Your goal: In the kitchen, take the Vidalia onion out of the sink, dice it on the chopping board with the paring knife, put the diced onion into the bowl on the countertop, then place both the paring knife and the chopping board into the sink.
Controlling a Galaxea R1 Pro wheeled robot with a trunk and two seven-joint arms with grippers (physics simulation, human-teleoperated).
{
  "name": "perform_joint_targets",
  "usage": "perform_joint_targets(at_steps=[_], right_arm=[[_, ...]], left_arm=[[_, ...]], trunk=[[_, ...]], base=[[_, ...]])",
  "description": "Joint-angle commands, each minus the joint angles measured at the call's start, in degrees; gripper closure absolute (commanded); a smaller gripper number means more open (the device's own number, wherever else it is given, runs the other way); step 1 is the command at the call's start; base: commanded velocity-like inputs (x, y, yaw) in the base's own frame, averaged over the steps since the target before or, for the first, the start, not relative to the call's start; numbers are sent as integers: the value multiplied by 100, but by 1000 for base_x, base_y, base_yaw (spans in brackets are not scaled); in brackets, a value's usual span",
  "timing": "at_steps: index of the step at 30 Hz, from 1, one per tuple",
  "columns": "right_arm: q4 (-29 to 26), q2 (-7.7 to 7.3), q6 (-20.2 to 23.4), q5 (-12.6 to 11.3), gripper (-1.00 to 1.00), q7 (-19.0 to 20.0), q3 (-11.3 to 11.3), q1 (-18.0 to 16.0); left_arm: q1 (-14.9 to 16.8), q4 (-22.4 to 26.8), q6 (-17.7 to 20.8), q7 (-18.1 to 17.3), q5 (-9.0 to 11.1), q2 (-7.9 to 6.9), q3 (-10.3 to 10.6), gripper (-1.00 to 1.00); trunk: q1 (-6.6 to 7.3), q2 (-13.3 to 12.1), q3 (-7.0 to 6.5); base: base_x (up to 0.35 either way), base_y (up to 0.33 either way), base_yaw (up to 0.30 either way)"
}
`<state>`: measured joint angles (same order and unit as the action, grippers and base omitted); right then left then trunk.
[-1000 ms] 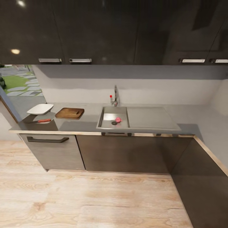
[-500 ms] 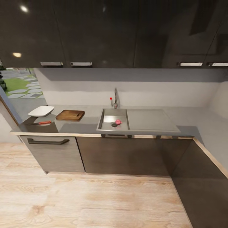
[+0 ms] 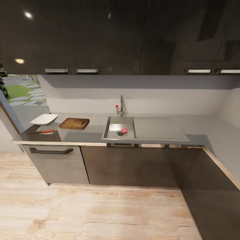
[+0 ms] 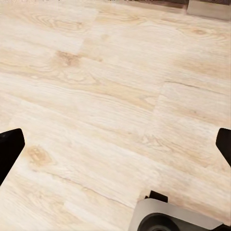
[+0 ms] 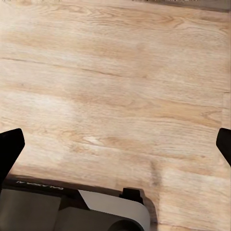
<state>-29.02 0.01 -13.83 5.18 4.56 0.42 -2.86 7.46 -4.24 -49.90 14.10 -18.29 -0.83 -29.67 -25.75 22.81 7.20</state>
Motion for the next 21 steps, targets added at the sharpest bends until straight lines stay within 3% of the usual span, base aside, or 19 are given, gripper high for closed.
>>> perform_joint_targets(at_steps=[1,21], right_arm=[[2,2,-16,54,-100,1,-7,-4],[2,1,-19,54,-100,1,-7,-4]], left_arm=[[10,-24,-29,40,-61,-5,-30,-100],[10,-24,-29,40,-59,-5,-30,-100]], trunk=[[-3,11,2],[-3,11,-178]], base=[[0,0,0],[0,0,0]])
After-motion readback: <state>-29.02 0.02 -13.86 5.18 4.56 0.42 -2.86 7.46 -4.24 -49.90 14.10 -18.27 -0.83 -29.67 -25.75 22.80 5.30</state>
